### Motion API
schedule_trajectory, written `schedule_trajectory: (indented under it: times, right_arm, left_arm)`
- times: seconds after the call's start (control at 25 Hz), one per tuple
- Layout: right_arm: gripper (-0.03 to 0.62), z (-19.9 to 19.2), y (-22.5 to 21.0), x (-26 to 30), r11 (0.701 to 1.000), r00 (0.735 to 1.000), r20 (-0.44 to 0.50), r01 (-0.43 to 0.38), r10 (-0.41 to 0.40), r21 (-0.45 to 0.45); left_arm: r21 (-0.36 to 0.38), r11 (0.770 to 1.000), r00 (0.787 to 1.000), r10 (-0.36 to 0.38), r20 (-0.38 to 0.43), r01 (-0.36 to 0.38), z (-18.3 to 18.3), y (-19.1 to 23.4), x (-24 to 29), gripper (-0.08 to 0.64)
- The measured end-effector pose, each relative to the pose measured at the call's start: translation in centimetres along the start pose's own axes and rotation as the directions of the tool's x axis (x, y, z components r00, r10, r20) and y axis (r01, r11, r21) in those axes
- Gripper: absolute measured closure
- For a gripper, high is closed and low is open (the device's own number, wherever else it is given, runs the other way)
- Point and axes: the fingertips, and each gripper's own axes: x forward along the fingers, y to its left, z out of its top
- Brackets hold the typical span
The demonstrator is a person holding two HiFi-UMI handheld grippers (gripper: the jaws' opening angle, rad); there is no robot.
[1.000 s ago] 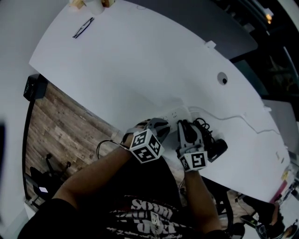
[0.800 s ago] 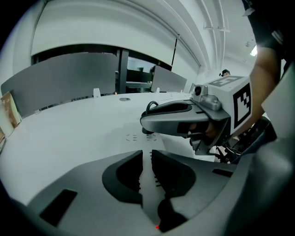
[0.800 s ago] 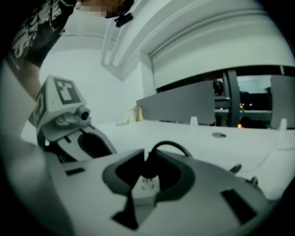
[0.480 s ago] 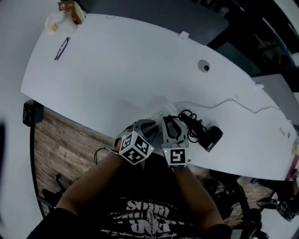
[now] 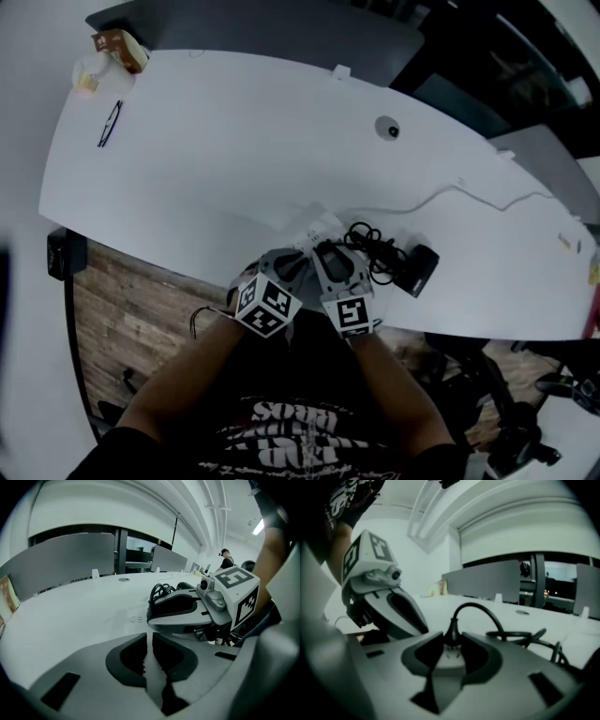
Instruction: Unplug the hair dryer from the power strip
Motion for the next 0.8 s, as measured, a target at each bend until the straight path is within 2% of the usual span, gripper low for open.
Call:
schedule_trajectory:
  times: [0.08, 0.24, 0.36, 0.44, 0.56, 0.68, 0.72, 0.8]
  right_arm:
    - [0.434, 0.2, 0.2, -0.5, 0.999, 0.999, -0.008, -0.047, 0.047, 0.027]
    - [0.416, 2.7, -0.1, -1.5, 0.980, 0.989, 0.104, -0.122, 0.106, 0.160]
    - [0.422, 2.9, -1.1, -0.6, 0.973, 0.993, 0.086, -0.097, 0.081, 0.209]
    - [0.509, 2.9, -1.6, -0.3, 0.985, 0.996, 0.073, -0.056, 0.045, 0.163]
    - [0.509, 3.1, -0.8, -0.5, 1.000, 0.995, 0.096, -0.023, 0.023, 0.000]
    - [0.509, 2.5, 0.5, -1.1, 0.992, 0.994, 0.109, 0.009, 0.005, -0.123]
    - [0.508, 2.2, 0.7, -1.2, 0.990, 0.994, 0.109, 0.017, -0.002, -0.138]
    - [0.503, 2.3, 0.7, -1.3, 0.993, 0.990, 0.137, 0.035, -0.020, -0.113]
  left_arm:
    - [0.002, 1.000, 1.000, -0.003, 0.000, 0.003, 0.0, -0.1, 0.0, 0.492]
    - [0.008, 1.000, 1.000, 0.001, 0.001, -0.001, 0.0, -0.1, 0.0, 0.492]
    - [0.019, 1.000, 1.000, 0.009, 0.005, -0.009, 0.0, -0.2, 0.0, 0.491]
    - [0.022, 1.000, 1.000, 0.012, 0.007, -0.013, 0.0, -0.2, -0.1, 0.492]
    - [0.046, 0.999, 1.000, 0.011, 0.007, -0.011, 0.2, -0.2, -0.1, 0.492]
    - [0.078, 0.997, 1.000, 0.001, 0.002, -0.001, -0.1, -0.7, -0.3, 0.492]
    - [0.077, 0.997, 1.000, 0.000, 0.002, 0.000, -0.2, -0.8, -0.3, 0.492]
    - [0.067, 0.998, 1.000, 0.001, 0.001, -0.001, -0.2, -0.7, -0.4, 0.491]
